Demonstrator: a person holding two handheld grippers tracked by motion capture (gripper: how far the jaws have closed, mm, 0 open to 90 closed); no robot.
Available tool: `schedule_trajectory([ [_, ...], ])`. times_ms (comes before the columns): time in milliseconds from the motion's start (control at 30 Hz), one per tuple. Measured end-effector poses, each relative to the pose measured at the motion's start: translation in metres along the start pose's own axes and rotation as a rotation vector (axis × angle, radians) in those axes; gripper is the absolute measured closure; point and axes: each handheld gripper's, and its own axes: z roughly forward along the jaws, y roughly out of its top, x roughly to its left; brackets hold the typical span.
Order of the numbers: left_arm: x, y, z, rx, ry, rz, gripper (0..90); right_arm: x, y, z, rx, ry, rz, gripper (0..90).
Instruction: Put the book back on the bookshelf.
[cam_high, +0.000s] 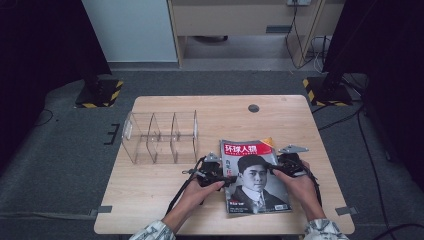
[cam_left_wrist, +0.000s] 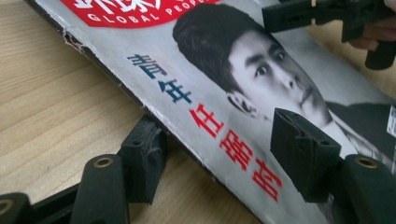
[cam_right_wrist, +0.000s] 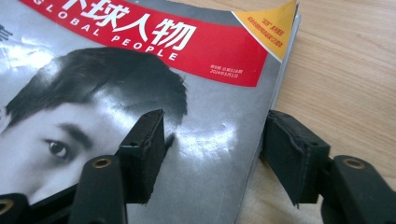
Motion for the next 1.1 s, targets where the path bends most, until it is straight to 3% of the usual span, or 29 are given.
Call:
schedule_trajectory([
  [100,0.003,0.001,0.0,-0.008,0.001,-0.041,42.7,0.002,-0.001,-0.002,0.01,0.01,-0.011,45.6],
  [400,0.007,0.002,-0.001,0.013,-0.006,-0.051,55.7,0.012,-0.001,-0.006,0.027,0.056,-0.048,59.5],
  [600,0.009,0.004,-0.001,0.025,-0.014,-0.058,58.4,0.016,-0.003,-0.01,0.038,0.05,-0.086,63.4],
  [700,0.009,0.006,-0.001,0.033,-0.015,-0.063,55.3,0.016,-0.005,-0.011,0.039,0.052,-0.095,63.3],
  [867,0.007,0.01,-0.001,0.032,-0.044,-0.109,37.7,0.016,-0.005,-0.011,0.04,0.063,-0.061,60.9],
  [933,0.005,0.012,0.003,0.057,-0.037,-0.087,31.7,0.016,-0.005,-0.01,0.036,0.064,-0.056,60.0],
  [1100,0.004,0.017,0.006,0.049,-0.034,-0.09,36.5,0.018,-0.006,-0.01,0.034,0.063,-0.07,59.7],
])
